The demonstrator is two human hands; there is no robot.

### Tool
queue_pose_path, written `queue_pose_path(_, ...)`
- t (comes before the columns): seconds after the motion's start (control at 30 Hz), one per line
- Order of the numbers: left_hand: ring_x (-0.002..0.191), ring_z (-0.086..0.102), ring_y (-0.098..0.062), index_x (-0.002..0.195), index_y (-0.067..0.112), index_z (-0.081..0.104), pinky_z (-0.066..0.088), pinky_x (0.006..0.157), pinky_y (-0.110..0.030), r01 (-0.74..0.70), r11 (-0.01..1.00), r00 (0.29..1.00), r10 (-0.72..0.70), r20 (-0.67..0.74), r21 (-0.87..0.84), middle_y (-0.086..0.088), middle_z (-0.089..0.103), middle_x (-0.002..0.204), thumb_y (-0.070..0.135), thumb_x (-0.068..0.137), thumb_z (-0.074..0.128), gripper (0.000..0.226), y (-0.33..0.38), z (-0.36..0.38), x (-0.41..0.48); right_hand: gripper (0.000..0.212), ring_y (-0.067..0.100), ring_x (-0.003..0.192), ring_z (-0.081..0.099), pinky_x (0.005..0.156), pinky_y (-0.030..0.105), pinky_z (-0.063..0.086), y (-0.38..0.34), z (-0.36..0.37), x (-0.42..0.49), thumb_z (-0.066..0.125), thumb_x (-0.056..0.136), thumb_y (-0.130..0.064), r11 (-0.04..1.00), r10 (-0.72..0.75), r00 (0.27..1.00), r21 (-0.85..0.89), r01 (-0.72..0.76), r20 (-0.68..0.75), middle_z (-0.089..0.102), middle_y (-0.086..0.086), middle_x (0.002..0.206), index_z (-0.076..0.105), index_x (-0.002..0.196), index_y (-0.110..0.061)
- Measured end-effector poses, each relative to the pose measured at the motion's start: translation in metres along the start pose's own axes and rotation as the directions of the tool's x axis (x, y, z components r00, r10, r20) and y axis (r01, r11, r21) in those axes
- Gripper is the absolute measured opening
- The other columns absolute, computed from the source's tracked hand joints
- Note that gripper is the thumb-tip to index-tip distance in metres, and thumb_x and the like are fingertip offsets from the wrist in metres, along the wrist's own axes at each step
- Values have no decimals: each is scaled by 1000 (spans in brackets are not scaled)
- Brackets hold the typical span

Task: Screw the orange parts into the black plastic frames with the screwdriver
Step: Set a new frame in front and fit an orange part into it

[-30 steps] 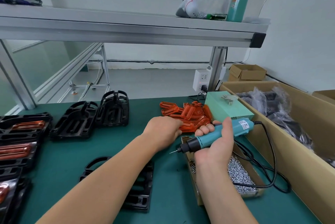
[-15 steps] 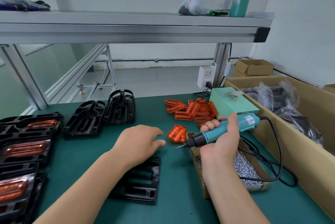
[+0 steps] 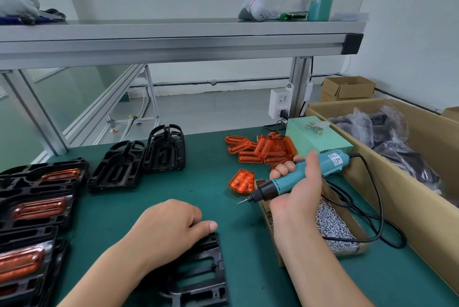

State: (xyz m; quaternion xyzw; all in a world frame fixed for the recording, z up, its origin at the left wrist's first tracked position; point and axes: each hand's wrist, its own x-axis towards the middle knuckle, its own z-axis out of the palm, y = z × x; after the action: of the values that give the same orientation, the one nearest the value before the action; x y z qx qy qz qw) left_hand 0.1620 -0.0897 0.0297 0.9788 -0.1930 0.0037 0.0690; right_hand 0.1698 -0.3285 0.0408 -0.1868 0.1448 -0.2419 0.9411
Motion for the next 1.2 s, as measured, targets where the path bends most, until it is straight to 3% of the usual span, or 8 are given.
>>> queue_pose_path(0.13,61,50,-13,82,18,51,37,53,-29,-21,998,999,24,46,-59,1,56,67,79,88,46,62,10,-3,3,31,12,56,48,51,25,47,0,0,0,69,101,-44,1000,5,1000,2,-5,1,50,-4,69,56,88,-18)
queue_pose_path(0.33,78,62,-9,88,31,64,51,71,-32,107,904,993,-115,5,-413,9,65,82,56,94,62,26,21,0,66,32,12,55,48,51,25,46,-1,0,1,69,101,-43,1000,-2,1000,1,2,-22,49,-4,69,56,88,-18)
queue_pose_path(0.43,89,62,-10,96,31,65,47,71,-32,136,858,989,-147,16,-496,12,65,93,64,90,61,34,24,6,95,32,12,55,48,51,25,45,0,1,1,68,101,-44,1000,9,1000,-2,-9,-19,48,-4,68,55,87,-18)
queue_pose_path(0.53,73,60,-15,83,19,64,43,66,-31,136,857,991,-114,74,-497,8,65,79,74,81,62,55,33,14,112,33,12,55,47,51,25,45,1,2,1,68,101,-44,1000,11,1000,1,-11,-19,48,-4,68,56,86,-18)
queue_pose_path(0.7,56,41,-14,75,19,65,31,53,-27,144,775,989,-91,116,-616,7,48,59,49,87,73,33,34,24,111,33,11,54,47,49,24,44,0,3,1,68,101,-44,1000,23,1000,10,-23,-16,48,-4,67,56,85,-18)
queue_pose_path(0.9,63,39,-18,84,5,66,30,58,-30,173,698,984,-86,158,-695,0,50,67,35,94,68,31,18,10,78,32,11,56,48,52,24,45,0,2,-2,70,100,-44,999,37,999,14,-37,4,49,-4,70,56,88,-18)
queue_pose_path(1.03,60,40,-13,84,19,71,30,56,-28,142,699,990,-83,118,-701,6,53,65,28,94,64,16,-3,-4,42,33,11,57,48,54,24,46,1,5,-4,70,100,-45,999,44,999,-2,-44,28,49,-4,70,57,88,-18)
queue_pose_path(1.2,52,41,-3,86,35,71,33,49,-18,82,775,996,-45,75,-627,13,52,58,41,91,65,11,-26,-13,-5,34,11,58,49,53,24,48,4,6,-7,70,99,-48,993,108,988,-57,-102,108,50,-4,71,58,90,-18)
